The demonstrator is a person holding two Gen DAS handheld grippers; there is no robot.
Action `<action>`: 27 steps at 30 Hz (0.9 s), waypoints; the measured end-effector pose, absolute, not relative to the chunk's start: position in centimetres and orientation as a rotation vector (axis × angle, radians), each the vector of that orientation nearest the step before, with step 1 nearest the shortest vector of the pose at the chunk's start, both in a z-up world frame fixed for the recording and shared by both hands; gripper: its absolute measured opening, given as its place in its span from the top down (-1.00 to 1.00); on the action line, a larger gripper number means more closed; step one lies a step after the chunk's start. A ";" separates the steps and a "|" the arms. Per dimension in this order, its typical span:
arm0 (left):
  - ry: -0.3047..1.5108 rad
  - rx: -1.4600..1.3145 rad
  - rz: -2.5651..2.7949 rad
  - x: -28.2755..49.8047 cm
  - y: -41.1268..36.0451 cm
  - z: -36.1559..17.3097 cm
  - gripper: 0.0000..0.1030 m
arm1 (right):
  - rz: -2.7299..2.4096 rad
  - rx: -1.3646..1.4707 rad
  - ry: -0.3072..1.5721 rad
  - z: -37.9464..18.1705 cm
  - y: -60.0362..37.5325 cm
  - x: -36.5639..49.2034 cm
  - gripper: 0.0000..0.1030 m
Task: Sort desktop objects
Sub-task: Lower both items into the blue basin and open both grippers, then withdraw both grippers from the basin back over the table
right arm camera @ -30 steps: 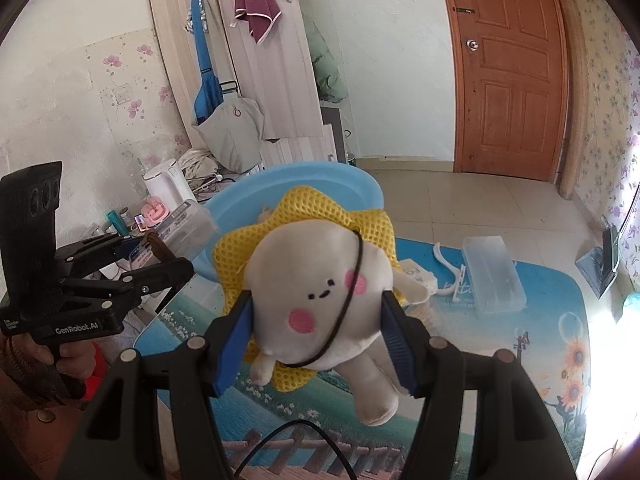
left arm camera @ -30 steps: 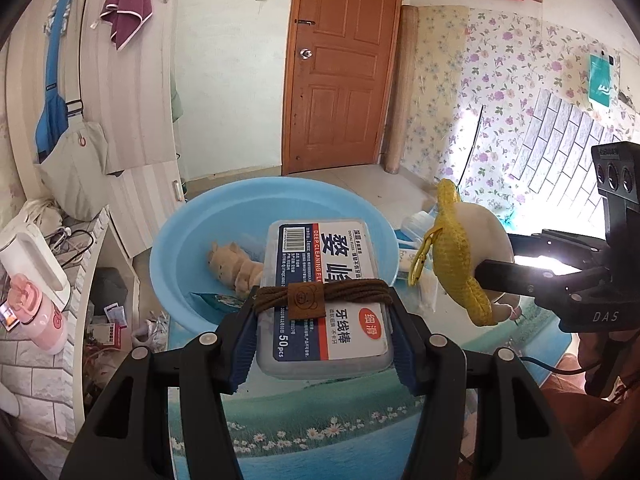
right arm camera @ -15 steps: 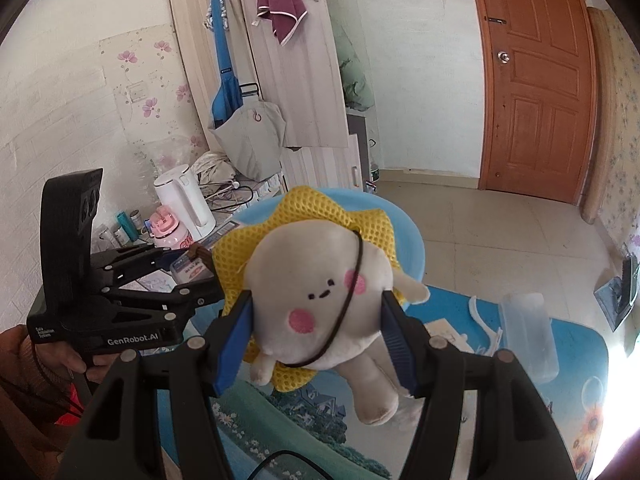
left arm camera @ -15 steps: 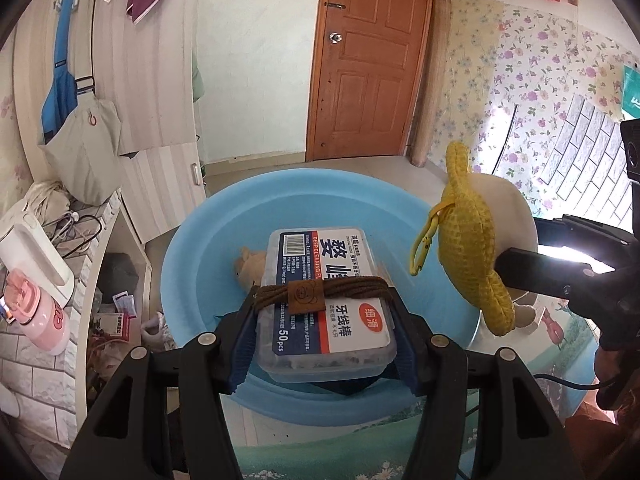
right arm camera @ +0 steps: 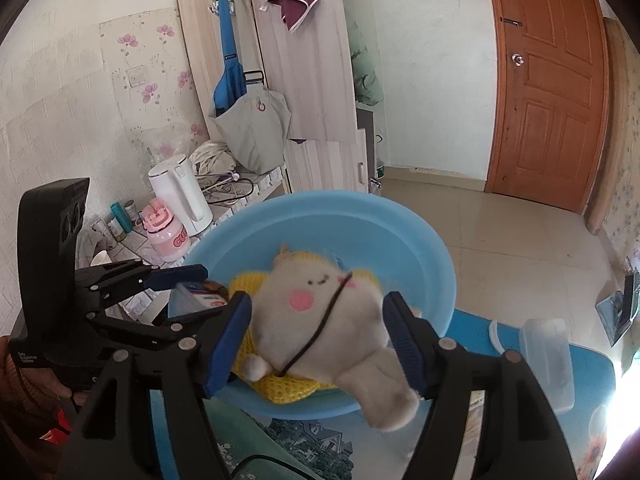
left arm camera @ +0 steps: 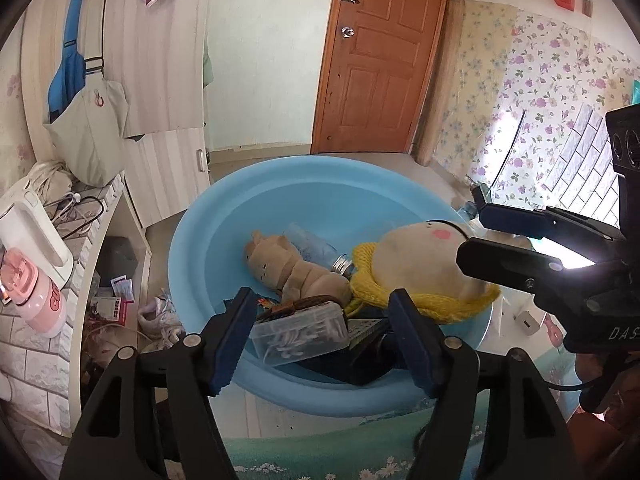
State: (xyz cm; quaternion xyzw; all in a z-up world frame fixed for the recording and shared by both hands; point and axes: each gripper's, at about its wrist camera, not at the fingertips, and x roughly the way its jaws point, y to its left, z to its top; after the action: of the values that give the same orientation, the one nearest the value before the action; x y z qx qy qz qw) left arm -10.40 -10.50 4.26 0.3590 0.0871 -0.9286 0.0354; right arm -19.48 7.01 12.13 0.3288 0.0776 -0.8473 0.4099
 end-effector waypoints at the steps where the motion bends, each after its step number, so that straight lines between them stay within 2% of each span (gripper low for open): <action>1: 0.268 1.101 -2.854 -10.4 -10.6 4.3 -0.35 | -2.136 0.825 0.198 12.2 7.1 -19.4 -0.32; 18: 0.250 1.111 -2.877 -7.0 -7.3 4.9 -0.40 | -2.269 0.909 0.166 11.3 14.0 -17.1 -0.33; 27: 0.148 1.098 -2.952 -5.7 -2.7 5.3 -0.49 | -2.373 1.012 0.102 9.5 20.2 -16.1 -0.33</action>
State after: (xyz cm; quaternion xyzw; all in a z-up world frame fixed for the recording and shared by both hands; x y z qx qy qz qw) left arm -5.65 -2.71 5.34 0.3482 0.0470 -0.9362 -0.0056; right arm -16.13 20.20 9.52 0.3768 0.0379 -0.8833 0.2764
